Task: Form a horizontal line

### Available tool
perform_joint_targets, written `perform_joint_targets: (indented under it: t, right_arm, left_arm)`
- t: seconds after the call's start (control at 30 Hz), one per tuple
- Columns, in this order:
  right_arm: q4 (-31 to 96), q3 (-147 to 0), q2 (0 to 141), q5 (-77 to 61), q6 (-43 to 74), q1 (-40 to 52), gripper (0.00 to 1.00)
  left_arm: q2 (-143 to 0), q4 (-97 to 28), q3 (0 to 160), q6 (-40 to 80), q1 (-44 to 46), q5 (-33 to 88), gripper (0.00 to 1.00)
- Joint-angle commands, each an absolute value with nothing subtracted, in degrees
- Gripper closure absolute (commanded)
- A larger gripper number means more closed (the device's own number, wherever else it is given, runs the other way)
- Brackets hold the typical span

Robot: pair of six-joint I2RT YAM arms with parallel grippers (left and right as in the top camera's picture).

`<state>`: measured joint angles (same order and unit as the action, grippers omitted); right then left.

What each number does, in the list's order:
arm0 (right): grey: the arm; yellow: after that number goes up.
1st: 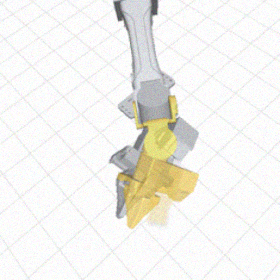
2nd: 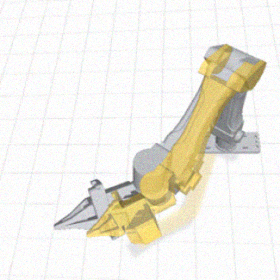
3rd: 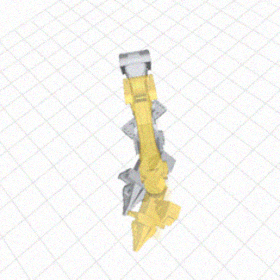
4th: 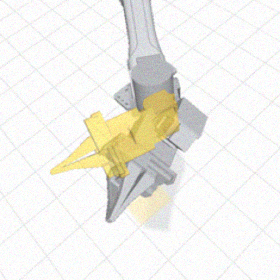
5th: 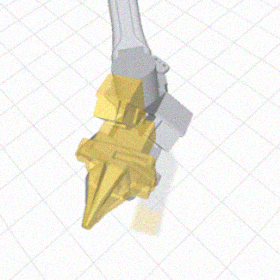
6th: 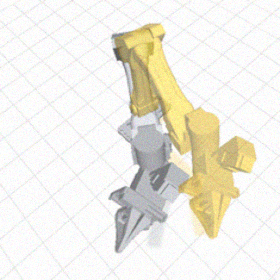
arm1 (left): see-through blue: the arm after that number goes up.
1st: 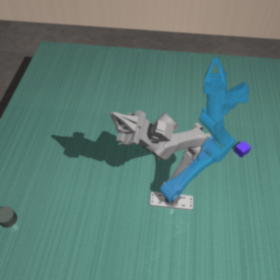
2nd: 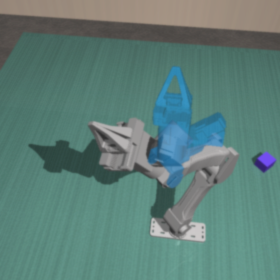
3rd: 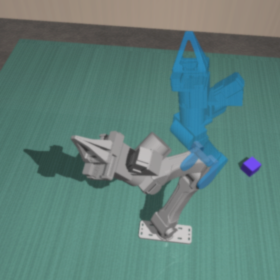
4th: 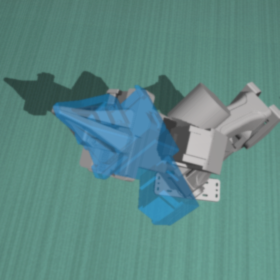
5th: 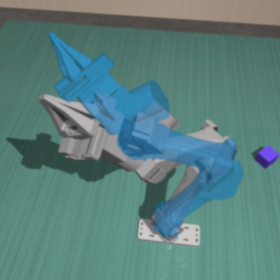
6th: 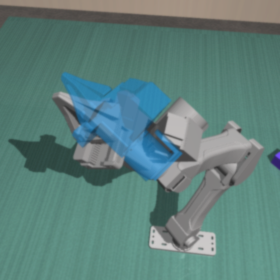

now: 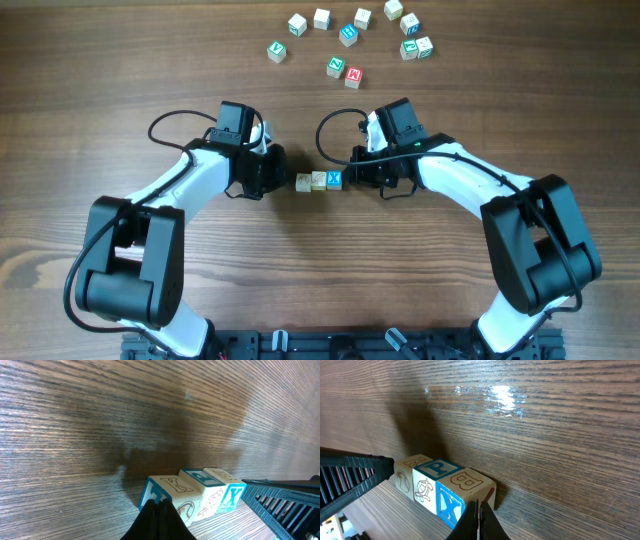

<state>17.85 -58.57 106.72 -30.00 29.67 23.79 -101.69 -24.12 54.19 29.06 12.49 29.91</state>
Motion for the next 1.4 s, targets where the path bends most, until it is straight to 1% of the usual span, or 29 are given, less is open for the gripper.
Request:
perform_joint_targets:
  t: [0.0,0.17,0.5,0.73,0.83,1.0,1.13,1.37]
  right_arm:
    - [18.1,-58.5,107.5,-32.6,28.7,24.1,0.96]
    - [19.0,-58.5,107.5,-27.7,28.7,24.0,0.96]
    - [18.9,-61.0,107.5,-20.5,28.5,23.1,0.96]
    - [11.3,-65.3,107.5,-21.7,29.0,22.9,0.96]
    - [9.2,-65.3,107.5,-22.3,32.9,23.0,0.96]
    - [8.0,-65.3,107.5,-22.2,36.1,25.5,0.96]
    - [7.3,-65.3,108.0,-16.8,37.5,28.5,0.96]
    - [3.8,-65.2,114.3,-16.3,38.6,31.0,0.96]
  left_arm:
    - [-102.2,-23.7,53.5,29.4,12.6,30.4,0.93]
    - [-102.2,-23.7,53.5,29.4,12.6,30.4,0.96]
    - [-102.1,-23.7,53.5,29.4,12.6,30.4,0.96]
    - [-102.1,-23.7,53.5,29.4,12.6,30.4,0.96]
    - [-102.1,-23.7,53.5,29.4,12.6,30.4,0.96]
    - [-102.1,-23.7,53.5,29.4,12.6,30.4,0.96]
    - [-102.1,-23.7,53.5,29.4,12.6,30.4,0.96]
    - [-102.1,-23.7,53.5,29.4,12.6,30.4,0.96]
